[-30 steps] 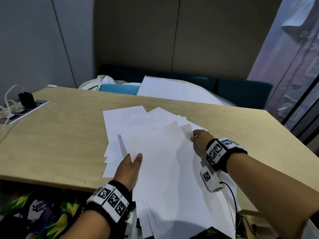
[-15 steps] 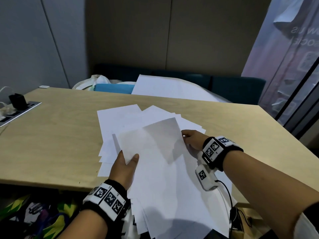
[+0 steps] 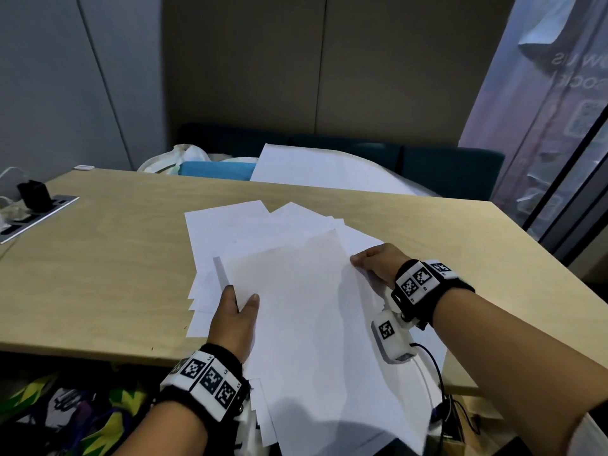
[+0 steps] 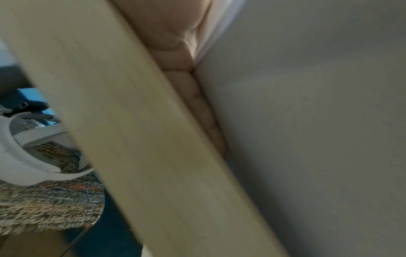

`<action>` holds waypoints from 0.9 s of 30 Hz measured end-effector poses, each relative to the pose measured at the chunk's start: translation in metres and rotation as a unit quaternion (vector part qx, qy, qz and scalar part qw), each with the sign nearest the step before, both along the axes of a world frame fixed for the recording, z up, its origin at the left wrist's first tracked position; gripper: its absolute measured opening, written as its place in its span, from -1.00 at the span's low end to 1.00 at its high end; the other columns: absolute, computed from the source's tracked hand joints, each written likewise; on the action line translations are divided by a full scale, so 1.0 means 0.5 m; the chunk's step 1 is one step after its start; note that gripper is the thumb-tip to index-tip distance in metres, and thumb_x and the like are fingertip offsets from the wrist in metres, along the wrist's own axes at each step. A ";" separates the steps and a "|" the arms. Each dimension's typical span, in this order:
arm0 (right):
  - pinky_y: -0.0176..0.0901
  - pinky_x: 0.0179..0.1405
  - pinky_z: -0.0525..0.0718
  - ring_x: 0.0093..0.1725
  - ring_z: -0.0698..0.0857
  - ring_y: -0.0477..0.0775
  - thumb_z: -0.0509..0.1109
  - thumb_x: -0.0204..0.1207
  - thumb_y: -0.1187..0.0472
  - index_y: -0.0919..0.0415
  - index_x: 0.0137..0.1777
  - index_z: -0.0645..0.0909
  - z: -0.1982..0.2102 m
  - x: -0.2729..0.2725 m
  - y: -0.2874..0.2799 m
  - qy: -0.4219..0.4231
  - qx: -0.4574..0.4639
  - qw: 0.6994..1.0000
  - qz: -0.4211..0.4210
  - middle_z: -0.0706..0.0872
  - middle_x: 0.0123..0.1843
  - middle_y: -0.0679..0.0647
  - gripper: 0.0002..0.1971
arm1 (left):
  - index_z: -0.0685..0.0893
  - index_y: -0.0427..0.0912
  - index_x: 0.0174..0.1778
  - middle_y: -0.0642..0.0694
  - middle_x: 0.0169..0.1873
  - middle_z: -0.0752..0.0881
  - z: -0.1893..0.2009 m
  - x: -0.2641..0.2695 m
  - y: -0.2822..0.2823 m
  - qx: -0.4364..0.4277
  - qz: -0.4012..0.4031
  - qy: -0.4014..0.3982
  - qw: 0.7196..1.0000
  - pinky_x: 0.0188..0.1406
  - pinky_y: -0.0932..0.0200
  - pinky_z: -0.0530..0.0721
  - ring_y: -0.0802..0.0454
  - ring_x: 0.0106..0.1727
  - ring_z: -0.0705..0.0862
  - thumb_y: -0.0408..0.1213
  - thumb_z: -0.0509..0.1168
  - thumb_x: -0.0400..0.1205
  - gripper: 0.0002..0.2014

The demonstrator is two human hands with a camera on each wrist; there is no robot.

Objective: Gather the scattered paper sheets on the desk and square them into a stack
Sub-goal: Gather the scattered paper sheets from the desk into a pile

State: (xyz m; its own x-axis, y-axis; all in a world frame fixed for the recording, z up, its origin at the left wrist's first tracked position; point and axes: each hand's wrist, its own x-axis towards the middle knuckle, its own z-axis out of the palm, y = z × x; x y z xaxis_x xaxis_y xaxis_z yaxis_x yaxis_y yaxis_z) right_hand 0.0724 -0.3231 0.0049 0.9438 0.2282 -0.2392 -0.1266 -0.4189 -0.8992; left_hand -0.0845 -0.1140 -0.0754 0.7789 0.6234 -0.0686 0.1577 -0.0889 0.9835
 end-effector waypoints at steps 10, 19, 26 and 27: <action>-0.10 -0.36 0.39 -0.19 0.47 0.20 0.62 0.22 0.29 0.43 -0.01 0.72 -0.042 -0.016 -0.018 0.101 -0.053 0.993 0.042 0.59 -0.16 0.28 -0.65 | 0.45 -0.18 0.21 -0.10 0.12 0.66 0.003 0.005 -0.004 -0.021 0.037 0.005 0.999 0.18 0.11 0.45 -0.17 0.19 0.61 -0.22 0.17 0.71 -0.80; -0.42 -0.60 0.61 -0.37 0.59 0.05 0.25 0.53 0.63 0.27 0.04 0.60 -0.053 -0.042 0.016 0.064 -0.027 0.995 -0.073 0.61 -0.28 0.14 -0.72 | 0.10 -0.09 0.64 0.14 0.31 0.30 0.004 0.000 -0.013 -0.120 0.001 -0.035 0.992 0.30 0.21 0.34 0.20 0.30 0.36 -0.33 0.39 0.59 -0.23; -0.48 -0.72 0.51 -0.48 0.64 -0.06 0.14 0.59 0.59 0.31 0.30 0.54 -0.038 -0.028 0.038 0.003 -0.051 0.998 -0.033 0.64 0.01 0.27 -0.63 | 0.46 -0.13 0.35 -0.05 0.12 0.69 0.002 0.001 -0.006 -0.040 -0.038 0.001 0.998 0.14 0.08 0.63 -0.05 0.13 0.69 -0.44 0.43 0.50 -0.49; -0.48 -0.68 0.55 -0.55 0.64 -0.12 0.16 0.59 0.57 0.31 0.37 0.49 -0.037 -0.018 0.037 0.008 -0.057 0.998 -0.011 0.64 0.06 0.30 -0.60 | 0.43 -0.11 0.38 -0.06 0.15 0.68 0.004 -0.001 -0.006 -0.043 -0.040 0.000 0.998 0.21 0.04 0.63 -0.07 0.16 0.68 -0.46 0.41 0.51 -0.46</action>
